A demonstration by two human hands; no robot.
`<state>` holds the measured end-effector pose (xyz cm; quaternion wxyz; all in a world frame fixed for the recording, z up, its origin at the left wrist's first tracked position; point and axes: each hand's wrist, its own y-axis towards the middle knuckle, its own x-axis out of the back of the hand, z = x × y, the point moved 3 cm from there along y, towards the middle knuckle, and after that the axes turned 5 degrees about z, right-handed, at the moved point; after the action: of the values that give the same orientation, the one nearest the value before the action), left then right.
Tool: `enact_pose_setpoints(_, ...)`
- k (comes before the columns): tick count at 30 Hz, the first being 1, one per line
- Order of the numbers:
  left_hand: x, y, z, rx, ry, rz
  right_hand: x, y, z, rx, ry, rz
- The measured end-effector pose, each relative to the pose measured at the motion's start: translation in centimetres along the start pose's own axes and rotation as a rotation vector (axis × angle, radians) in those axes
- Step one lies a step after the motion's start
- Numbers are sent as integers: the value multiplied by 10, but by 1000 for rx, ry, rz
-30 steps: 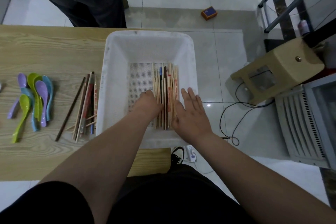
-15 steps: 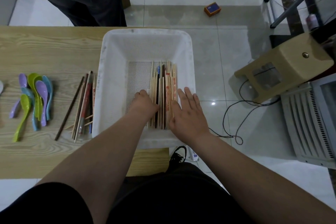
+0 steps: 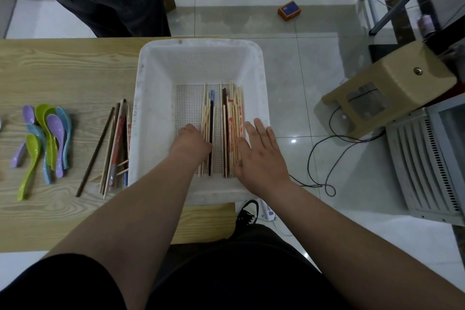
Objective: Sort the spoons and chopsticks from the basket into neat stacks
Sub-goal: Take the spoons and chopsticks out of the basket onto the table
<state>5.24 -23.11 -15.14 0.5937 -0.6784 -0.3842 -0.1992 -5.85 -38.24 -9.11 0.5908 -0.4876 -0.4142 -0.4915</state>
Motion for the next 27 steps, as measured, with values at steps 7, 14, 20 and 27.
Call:
enact_pose_setpoints(7,-8,-6,-2,-9,83,-44,-1,0,-1,-1,4,13)
enact_pose_setpoints(14,1,-4,3,18,136,50,0,0,0,0,1,10)
enact_pose_setpoints(20,1,-2,-3,-3,244,83,-2,-1,0,2,-2,18)
enact_pose_setpoints(27,1,-6,7,-77,203,-19,-1,-1,0,-2,-3,45)
